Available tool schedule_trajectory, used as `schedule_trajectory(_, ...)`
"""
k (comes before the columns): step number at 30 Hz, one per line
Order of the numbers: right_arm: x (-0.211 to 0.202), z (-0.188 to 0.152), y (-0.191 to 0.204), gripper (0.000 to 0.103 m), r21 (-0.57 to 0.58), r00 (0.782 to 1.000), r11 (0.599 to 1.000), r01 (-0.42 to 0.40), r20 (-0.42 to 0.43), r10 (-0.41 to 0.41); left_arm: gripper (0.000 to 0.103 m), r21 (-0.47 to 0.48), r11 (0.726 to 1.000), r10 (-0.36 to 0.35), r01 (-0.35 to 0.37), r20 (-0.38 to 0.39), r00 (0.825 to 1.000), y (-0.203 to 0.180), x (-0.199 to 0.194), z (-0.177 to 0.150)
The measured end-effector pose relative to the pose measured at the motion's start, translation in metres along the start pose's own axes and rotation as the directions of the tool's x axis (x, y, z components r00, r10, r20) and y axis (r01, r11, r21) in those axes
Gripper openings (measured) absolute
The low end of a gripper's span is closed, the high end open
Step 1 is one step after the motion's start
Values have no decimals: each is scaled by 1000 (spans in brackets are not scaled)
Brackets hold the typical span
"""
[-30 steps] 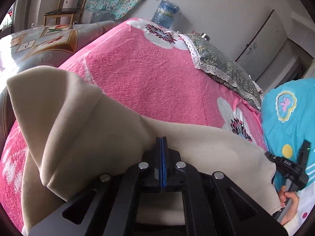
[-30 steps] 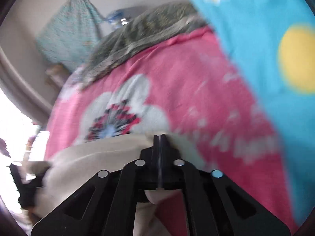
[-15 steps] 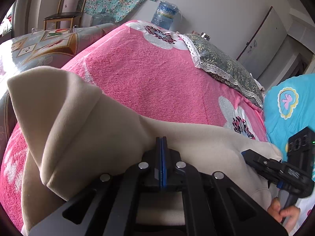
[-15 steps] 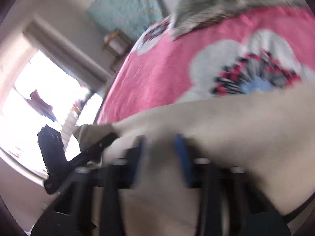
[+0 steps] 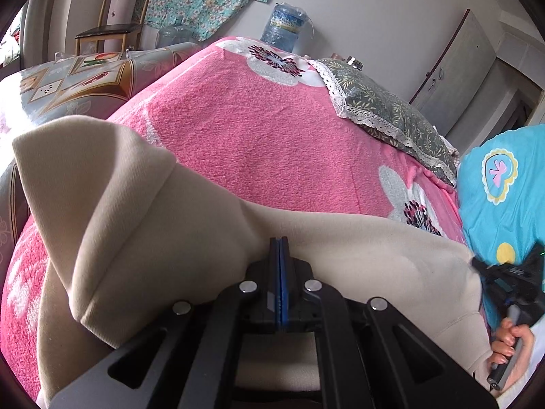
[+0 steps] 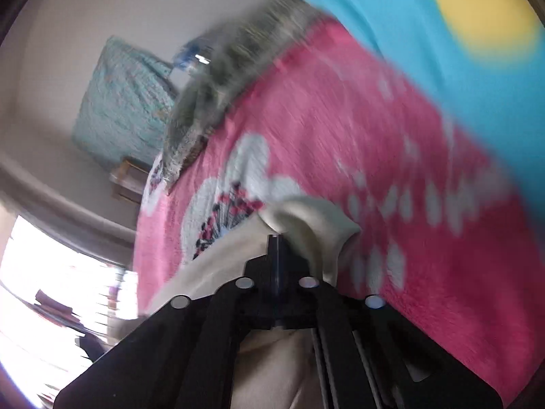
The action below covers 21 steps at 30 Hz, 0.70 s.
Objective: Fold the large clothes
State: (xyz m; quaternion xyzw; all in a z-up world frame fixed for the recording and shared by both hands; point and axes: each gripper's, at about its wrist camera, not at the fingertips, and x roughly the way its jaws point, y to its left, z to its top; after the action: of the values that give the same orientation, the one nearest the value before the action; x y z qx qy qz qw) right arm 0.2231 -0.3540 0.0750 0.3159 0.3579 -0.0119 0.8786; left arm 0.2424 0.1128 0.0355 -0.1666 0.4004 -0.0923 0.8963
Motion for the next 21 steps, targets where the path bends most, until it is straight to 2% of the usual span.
schedule_trajectory(2,-7,4,30,9,-92,997,994,-64,30,67,2,2,1000,2,-2,1,1000,-1,0,0)
schedule_trajectory(4,0,6,64,13,-149,989,978,-147,-11,147,2,4,1000,2,-2,3,1000,0,0,0)
schedule_trajectory(5,10,3,84,17,-166,976,962,-215,-66,207,2,4,1000,2,-2,4,1000,0,0,-1)
schedule_trajectory(8,45,-24,109,19,-149,932,936,-318,-228,281,2,4,1000,2,-2,4,1000,0,0,-1)
schedule_trajectory(10,70,-44,103,19,-85,901,936,-340,-314,299,2,4,1000,2,-2,4,1000,0,1,-1)
schedule_trajectory(12,108,-71,75,17,90,849,947,-309,-423,317,2,3,1000,1,-1,4,1000,0,1,-1)
schedule_trajectory(13,115,-73,62,5,160,841,932,-327,-401,364,2,3,1000,1,-1,2,1000,0,0,-1)
schedule_trajectory(14,116,-73,42,0,231,830,906,-355,-368,419,2,5,1000,2,-2,3,1000,0,0,-1)
schedule_trajectory(15,115,-69,33,0,252,828,895,-367,-349,438,2,10,1000,5,-5,4,1000,-1,0,-1)
schedule_trajectory(16,106,-67,28,0,232,846,906,-353,-335,416,2,13,1000,9,-9,4,1000,-2,0,-1)
schedule_trajectory(17,98,-60,24,0,178,875,928,-326,-315,368,2,14,1000,10,-10,3,1000,-2,0,-1)
schedule_trajectory(20,84,-48,4,0,131,918,952,-278,-255,304,2,11,1000,5,-5,5,1000,-1,-1,-1)
schedule_trajectory(21,84,-46,-1,0,128,923,954,-271,-249,295,2,16,1000,10,-10,7,1000,-2,-2,-1)
